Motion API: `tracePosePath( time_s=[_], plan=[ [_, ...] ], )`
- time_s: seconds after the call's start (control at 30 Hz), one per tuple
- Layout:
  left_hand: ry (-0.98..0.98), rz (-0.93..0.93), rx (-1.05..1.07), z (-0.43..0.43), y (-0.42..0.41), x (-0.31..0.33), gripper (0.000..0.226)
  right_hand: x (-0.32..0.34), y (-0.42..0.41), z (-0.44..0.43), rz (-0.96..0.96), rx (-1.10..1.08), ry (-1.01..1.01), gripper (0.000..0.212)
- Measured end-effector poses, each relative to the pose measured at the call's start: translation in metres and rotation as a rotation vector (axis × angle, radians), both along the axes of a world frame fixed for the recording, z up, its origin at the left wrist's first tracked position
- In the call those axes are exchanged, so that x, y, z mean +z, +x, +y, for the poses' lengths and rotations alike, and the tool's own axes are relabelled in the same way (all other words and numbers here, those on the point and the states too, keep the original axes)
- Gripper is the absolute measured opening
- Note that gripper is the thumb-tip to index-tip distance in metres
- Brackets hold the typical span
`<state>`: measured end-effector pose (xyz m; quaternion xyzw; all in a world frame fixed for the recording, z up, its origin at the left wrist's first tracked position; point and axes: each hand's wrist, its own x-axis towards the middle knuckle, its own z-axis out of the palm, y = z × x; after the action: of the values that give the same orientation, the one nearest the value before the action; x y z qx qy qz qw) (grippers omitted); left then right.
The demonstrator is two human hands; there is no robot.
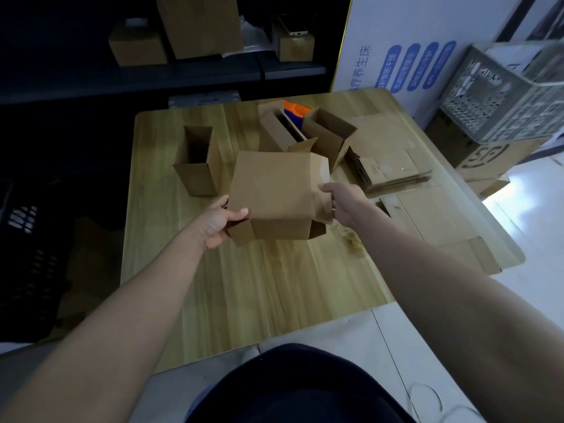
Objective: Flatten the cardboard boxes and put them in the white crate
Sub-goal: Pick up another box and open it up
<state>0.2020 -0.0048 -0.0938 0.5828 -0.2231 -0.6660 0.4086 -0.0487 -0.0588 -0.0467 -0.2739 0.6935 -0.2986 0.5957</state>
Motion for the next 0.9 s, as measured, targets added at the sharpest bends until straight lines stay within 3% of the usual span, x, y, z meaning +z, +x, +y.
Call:
tracePosePath(
  time_s=[0.07,0.23,0.33,0.47,0.57,0.67,0.8,0.9],
  plan=[
    [-0.001,0.008,0.036,0.0,0.001,-0.002,0.063,0.004,0.001,0.0,-0.04,-0.011,-0.014,0.06],
    [-0.044,0.054,0.092,0.0,-0.001,-0.003,0.043,0.01,0.01,0.004,-0.073,0.204,-0.03,0.053],
    [-0.049,0.011,0.127,0.0,-0.001,-0.005,0.022,0.007,0.011,0.004,0.106,0.389,-0.127,0.051],
    [-0.026,-0.114,0.178,0.0,-0.006,-0.013,0.03,0.007,0.008,0.005,0.397,0.558,-0.286,0.057],
    [0.004,-0.159,0.18,0.001,-0.006,-0.015,0.035,0.008,0.0,0.008,0.394,0.637,-0.217,0.061],
    [-0.015,-0.164,0.127,0.002,-0.004,-0.015,0.035,0.009,-0.013,0.013,0.269,0.645,-0.074,0.071],
    [-0.073,-0.306,-0.038,0.008,-0.009,-0.015,0.056,0.015,-0.022,-0.001,0.131,0.193,-0.198,0.087],
    [-0.125,-0.366,-0.13,0.012,-0.014,-0.012,0.048,0.02,-0.025,-0.011,0.341,0.348,-0.293,0.093]
  ],
)
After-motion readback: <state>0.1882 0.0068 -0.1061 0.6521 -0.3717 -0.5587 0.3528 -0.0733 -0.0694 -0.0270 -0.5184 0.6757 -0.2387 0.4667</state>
